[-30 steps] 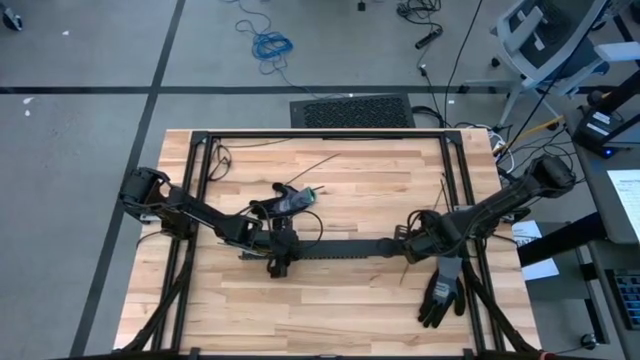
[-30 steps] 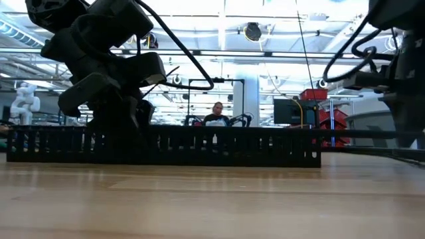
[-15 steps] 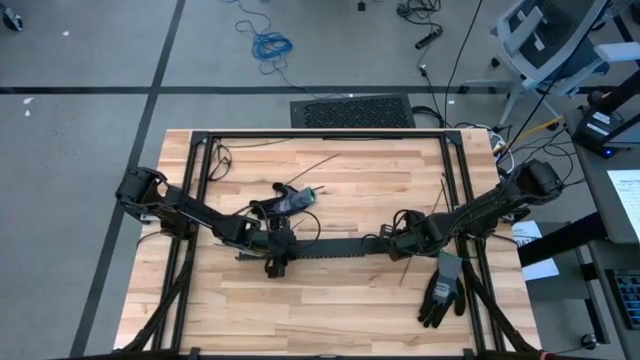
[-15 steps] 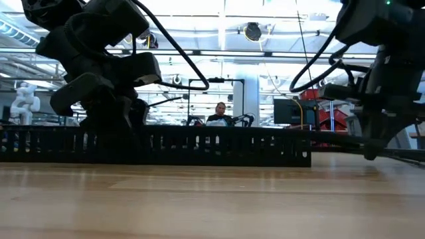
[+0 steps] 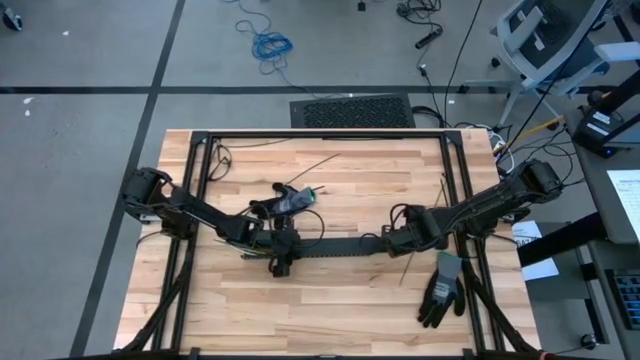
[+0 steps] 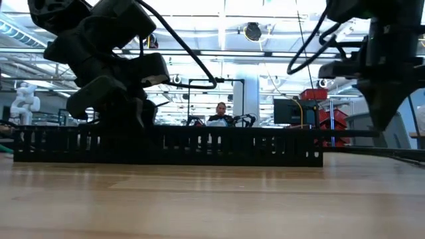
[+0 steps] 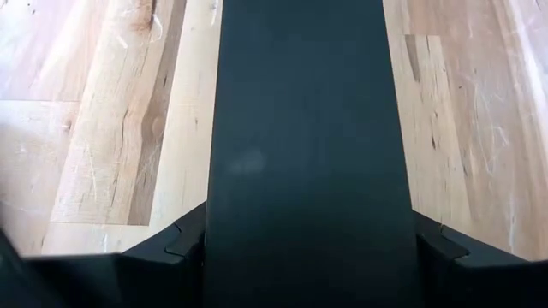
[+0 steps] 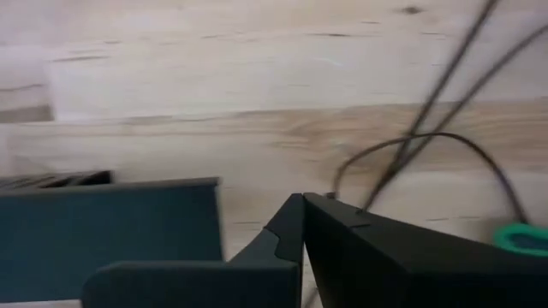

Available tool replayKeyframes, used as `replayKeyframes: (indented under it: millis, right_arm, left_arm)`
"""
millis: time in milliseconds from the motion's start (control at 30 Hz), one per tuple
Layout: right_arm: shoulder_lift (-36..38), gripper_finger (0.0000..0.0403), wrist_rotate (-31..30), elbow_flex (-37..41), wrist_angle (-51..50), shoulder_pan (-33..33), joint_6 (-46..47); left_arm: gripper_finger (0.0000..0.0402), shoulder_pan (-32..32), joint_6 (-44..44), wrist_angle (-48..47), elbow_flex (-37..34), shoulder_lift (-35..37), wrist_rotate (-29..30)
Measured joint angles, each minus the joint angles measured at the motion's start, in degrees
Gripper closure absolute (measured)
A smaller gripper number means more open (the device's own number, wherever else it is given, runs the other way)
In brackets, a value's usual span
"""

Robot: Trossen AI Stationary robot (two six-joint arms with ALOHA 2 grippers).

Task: Ziptie cables
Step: Close the black cable duct lid

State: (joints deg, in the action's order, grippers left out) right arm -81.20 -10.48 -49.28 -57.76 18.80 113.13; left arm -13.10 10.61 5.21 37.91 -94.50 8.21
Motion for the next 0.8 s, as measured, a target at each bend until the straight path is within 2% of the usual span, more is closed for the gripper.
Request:
replayKeyframes:
  millis: [167,333,467,667,800]
  right_arm:
    - [0.0,0.0403,1.9,0.0,-8.4,1.3,3.5]
    - [-0.8,0.0403,2.6,0.0,-9.8,1.4,6.0]
    - [-3.3,0.0403,1.3,0.0,-5.6,0.9,7.7]
    - [-9.1,0.0403,1.0,0.0,6.1,-0.6,4.3]
    - [-12.1,0.0403,0.7,0.1,9.9,-1.3,3.5]
  left_arm:
    - [0.0164,0.0,0.0,-0.1,0.0,0.0,0.0]
    - [0.0164,0.0,-0.6,1.3,-0.2,0.0,0.0]
    - [0.0164,0.0,-0.6,1.9,-0.2,0.0,0.0]
    - [0.0164,0.0,-0.6,2.0,-0.2,0.0,0.4]
    - [0.0164,0.0,-0.6,1.2,-0.3,0.0,0.4]
